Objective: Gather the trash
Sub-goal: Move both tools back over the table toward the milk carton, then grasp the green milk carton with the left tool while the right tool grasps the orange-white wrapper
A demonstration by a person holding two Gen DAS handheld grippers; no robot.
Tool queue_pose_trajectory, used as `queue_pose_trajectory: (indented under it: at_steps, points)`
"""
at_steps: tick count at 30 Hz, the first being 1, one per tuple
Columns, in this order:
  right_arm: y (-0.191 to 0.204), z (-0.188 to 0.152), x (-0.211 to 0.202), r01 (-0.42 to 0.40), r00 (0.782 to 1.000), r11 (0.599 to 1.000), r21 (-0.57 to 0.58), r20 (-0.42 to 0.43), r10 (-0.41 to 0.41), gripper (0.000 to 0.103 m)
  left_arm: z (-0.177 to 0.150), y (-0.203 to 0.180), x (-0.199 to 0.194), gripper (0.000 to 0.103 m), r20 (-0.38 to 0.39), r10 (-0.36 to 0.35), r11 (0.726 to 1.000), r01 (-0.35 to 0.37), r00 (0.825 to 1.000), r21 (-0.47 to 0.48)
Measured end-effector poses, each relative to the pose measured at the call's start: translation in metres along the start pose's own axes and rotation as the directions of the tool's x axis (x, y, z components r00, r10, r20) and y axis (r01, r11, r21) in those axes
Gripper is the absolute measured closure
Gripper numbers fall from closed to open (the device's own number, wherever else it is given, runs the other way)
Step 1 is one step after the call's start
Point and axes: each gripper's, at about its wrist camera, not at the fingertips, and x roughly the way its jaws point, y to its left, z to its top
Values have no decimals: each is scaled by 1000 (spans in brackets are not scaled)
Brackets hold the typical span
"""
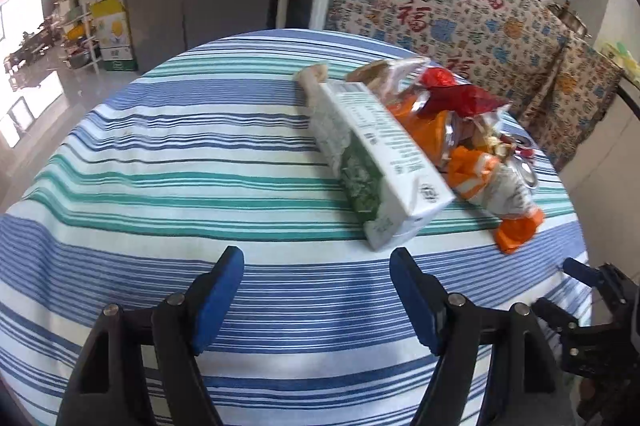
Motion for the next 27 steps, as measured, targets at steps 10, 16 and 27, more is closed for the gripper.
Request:
queue_pose_trajectory:
  at_steps: [10,16,27]
  points:
    - [-5,8,8,-20,1000,999,29,11,19,18,41,-42,37,23,-11,92,986,-90,996,138]
    - [2,34,3,-52,995,998,19,91,50,18,34,-24,22,57,-14,-6,984,9,1000,176]
    - [0,61,22,-212,974,964,160,120,194,76,16,28,-8,47,-122,-308,947,316,944,59]
